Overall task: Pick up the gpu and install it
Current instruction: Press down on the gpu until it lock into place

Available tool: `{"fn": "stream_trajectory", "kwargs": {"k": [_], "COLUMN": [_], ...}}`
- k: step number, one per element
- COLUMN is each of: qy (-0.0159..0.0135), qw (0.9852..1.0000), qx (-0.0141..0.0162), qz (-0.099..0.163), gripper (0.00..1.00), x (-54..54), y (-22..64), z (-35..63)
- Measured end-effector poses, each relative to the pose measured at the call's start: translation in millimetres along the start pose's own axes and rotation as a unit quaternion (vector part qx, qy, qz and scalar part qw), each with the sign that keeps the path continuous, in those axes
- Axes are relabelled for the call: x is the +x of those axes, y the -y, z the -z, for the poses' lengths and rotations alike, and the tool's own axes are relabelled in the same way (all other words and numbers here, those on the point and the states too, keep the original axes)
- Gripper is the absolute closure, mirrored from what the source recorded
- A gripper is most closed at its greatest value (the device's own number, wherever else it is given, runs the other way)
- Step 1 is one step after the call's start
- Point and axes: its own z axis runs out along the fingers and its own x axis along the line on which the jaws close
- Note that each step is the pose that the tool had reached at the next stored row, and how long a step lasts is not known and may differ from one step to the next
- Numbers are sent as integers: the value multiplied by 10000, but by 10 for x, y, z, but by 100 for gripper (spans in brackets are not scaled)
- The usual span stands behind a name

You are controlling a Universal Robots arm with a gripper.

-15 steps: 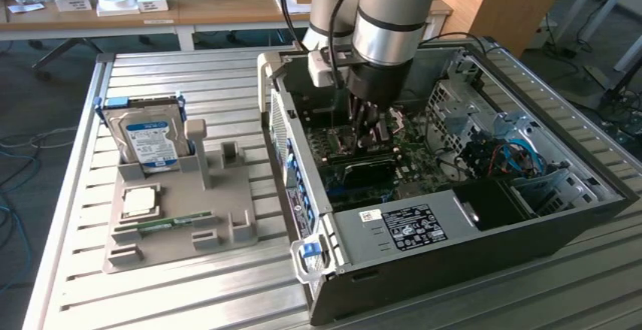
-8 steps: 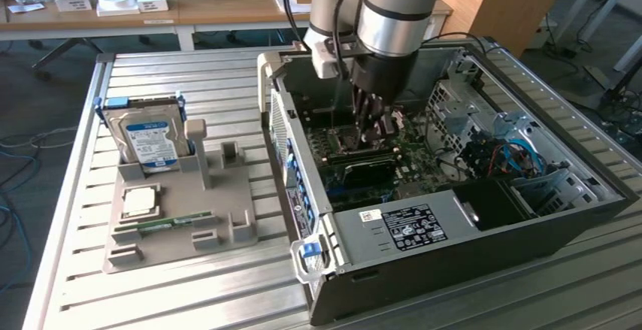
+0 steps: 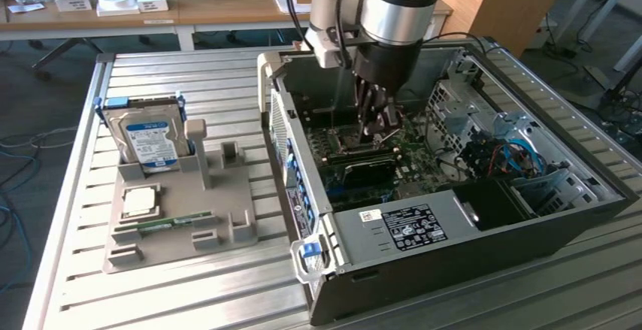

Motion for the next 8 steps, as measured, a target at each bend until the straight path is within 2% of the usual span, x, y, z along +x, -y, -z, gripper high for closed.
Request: {"fn": "stream_trajectory", "kwargs": {"k": [8], "qy": [0], "qw": [10000], "qx": [0], "qz": [0], "gripper": [89], "x": [0], "y": [2], "z": [17]}}
